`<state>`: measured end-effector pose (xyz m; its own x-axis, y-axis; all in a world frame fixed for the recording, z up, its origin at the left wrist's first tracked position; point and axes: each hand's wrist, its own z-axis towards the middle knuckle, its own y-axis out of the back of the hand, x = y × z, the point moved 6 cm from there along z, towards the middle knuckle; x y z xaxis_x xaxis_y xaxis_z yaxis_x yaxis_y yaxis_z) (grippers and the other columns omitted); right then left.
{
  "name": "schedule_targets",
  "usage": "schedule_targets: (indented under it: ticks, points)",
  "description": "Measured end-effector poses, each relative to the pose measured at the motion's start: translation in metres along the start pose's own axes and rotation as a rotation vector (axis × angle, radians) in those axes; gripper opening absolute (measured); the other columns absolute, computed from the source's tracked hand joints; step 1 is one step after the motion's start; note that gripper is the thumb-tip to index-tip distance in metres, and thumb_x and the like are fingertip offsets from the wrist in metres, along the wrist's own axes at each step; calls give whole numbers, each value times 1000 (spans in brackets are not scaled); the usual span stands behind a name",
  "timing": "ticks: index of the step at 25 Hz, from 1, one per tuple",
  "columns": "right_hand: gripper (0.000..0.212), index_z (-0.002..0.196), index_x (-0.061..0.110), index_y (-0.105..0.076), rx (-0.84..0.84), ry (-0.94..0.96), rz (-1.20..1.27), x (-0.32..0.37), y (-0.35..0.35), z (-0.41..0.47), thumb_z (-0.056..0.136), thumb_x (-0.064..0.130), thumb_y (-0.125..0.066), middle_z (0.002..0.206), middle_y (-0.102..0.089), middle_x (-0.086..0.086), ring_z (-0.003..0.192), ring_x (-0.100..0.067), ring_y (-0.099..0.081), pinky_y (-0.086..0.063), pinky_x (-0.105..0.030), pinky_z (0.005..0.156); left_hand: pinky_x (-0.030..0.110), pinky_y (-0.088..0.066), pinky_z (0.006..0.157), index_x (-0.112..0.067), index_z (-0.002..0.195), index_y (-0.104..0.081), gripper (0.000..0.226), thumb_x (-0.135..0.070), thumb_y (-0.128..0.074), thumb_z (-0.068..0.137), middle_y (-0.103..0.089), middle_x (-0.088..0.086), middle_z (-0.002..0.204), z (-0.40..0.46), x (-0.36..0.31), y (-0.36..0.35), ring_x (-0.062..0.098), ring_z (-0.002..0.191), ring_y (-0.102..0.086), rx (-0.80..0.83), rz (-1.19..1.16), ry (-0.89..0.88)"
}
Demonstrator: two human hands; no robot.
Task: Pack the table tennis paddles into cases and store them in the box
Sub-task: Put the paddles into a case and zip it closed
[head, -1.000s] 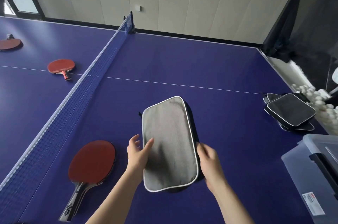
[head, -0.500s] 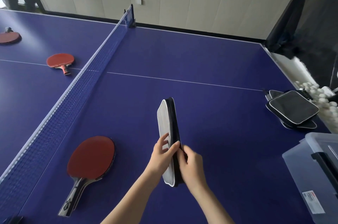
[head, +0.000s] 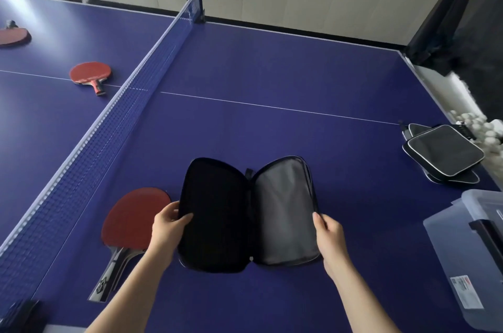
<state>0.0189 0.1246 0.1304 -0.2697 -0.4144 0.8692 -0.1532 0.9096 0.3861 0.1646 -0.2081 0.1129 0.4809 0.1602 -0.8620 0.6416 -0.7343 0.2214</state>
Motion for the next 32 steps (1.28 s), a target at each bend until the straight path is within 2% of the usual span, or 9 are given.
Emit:
schedule_targets:
  ticks: [5, 11, 13, 15, 17, 20, 23, 27, 32]
  points:
    - [44, 62, 21, -21, -32, -200, -15, -45, 22, 6, 99, 23, -45, 54, -19, 10, 54, -10, -18, -16, -30, 56, 34, -52, 74, -10, 104, -66, 29, 9, -64, 82, -69, 7, 87, 17, 31, 14, 22, 75, -64, -54, -83, 92]
    - [43, 62, 18, -24, -28, -285, -128, -83, 28, 13, 99, 25, -44, 58, -24, 4, 55, -12, -21, -18, -29, 54, 46, -53, 88, -8, 111, -65, 31, 5, -65, 83, -70, 13, 95, 25, 59, 0, 29, 87, -65, -48, 15, 140]
    - [37, 64, 15, -39, -39, -309, -134, -93, 30, 16, 99, 26, -44, 61, -35, 1, 56, -13, -30, -25, -30, 53, 45, -52, 89, -10, 114, -65, 34, 2, -65, 83, -70, 12, 100, 25, 65, -1, 30, 91, -65, -74, 107, 145]
    - [22, 90, 11, -58, -42, -325, -144, -98, 30, 15, 99, 28, -45, 78, -53, 0, 71, -17, -50, -37, -31, 60, 38, -49, 86, -14, 119, -63, 39, -1, -65, 82, -70, 11, 108, 23, 65, -2, 26, 95, -63, -87, 241, 106]
    - [27, 118, 9, -56, -51, -289, -198, -99, 28, 14, 97, 26, -50, 104, -60, -3, 98, -24, -57, -43, -32, 76, 38, -44, 92, -14, 131, -54, 52, -7, -68, 82, -62, 13, 124, 19, 61, -10, 29, 110, -57, -87, 406, -8]
    - [48, 134, 6, -48, -88, 47, -514, -83, 20, 12, 90, 18, -62, 129, -53, -16, 121, -33, -49, -43, -41, 95, 47, -33, 106, -16, 148, -34, 80, -34, -73, 80, -36, 10, 150, 6, 53, -36, 31, 137, -34, -51, 799, -231]
    - [64, 147, 18, -34, 133, 299, -877, -68, -18, 10, 90, 32, -61, 151, -32, -12, 139, -29, -31, -35, -41, 106, 44, -19, 116, -32, 153, -11, 98, -64, -62, 77, -7, 0, 162, -7, 61, -76, 23, 149, -7, 150, 1119, -353]
    - [70, 151, 35, -10, 407, 375, -1142, -76, -58, 12, 94, 48, -47, 161, 2, -5, 148, -29, -1, -21, -49, 115, 48, -11, 119, -41, 151, 3, 104, -70, -60, 74, 14, -2, 161, -8, 77, -99, 24, 149, 11, 299, 1289, -313]
    - [69, 151, 37, -6, 452, 372, -1188, -82, -56, 18, 94, 51, -43, 161, 3, -2, 147, -30, 2, -20, -50, 116, 46, -11, 120, -45, 149, 6, 106, -69, -63, 72, 20, -8, 160, -1, 79, -91, 19, 148, 16, 298, 1306, -287]
